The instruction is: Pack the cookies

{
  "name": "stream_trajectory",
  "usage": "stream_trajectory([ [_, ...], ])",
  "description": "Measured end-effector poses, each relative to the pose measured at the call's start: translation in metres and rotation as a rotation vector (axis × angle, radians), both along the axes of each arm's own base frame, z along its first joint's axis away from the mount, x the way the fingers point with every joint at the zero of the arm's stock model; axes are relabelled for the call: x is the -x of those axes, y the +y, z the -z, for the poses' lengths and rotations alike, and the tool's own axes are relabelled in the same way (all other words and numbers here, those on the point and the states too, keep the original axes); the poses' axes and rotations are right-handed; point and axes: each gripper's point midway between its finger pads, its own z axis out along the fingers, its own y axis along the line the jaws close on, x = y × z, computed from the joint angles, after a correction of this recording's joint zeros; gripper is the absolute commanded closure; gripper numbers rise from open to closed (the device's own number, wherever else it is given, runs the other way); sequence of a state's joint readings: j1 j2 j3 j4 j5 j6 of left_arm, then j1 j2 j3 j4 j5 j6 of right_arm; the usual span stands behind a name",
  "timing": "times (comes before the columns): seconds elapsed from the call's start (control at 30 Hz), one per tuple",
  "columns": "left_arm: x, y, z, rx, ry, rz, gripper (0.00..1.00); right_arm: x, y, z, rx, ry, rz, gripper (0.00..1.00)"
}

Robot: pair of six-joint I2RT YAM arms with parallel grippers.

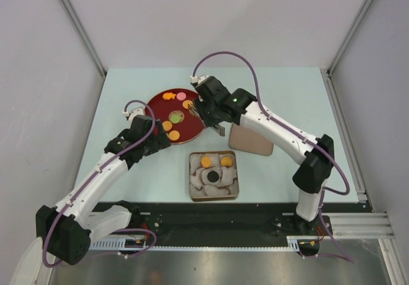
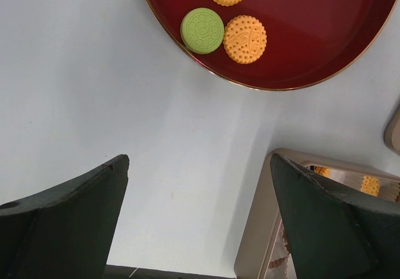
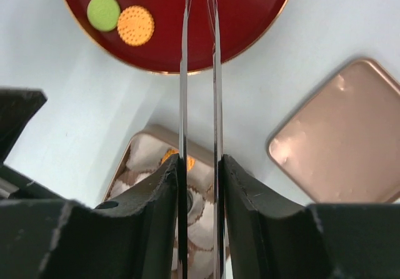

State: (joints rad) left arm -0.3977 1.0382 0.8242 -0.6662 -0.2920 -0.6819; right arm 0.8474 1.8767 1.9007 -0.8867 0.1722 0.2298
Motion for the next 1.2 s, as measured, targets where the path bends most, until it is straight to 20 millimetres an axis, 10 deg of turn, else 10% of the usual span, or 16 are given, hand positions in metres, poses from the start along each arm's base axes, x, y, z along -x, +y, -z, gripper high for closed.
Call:
stream_trajectory([
  [0.3,0.000,-0.001,0.001,0.002,0.006,0.004,0.00,0.003,0.003,0.020,0.026,0.021,-0.010,0.57],
  [0.6,0.000,-0.001,0.001,0.002,0.006,0.004,0.00,-0.044,0.019,0.072,0.062,0.057,0.027,0.55],
  [1.2,0.000,-0.001,0.002,0.002,0.009,0.003,0.00,-0.093,0.028,0.097,0.051,0.038,0.071,0.45],
])
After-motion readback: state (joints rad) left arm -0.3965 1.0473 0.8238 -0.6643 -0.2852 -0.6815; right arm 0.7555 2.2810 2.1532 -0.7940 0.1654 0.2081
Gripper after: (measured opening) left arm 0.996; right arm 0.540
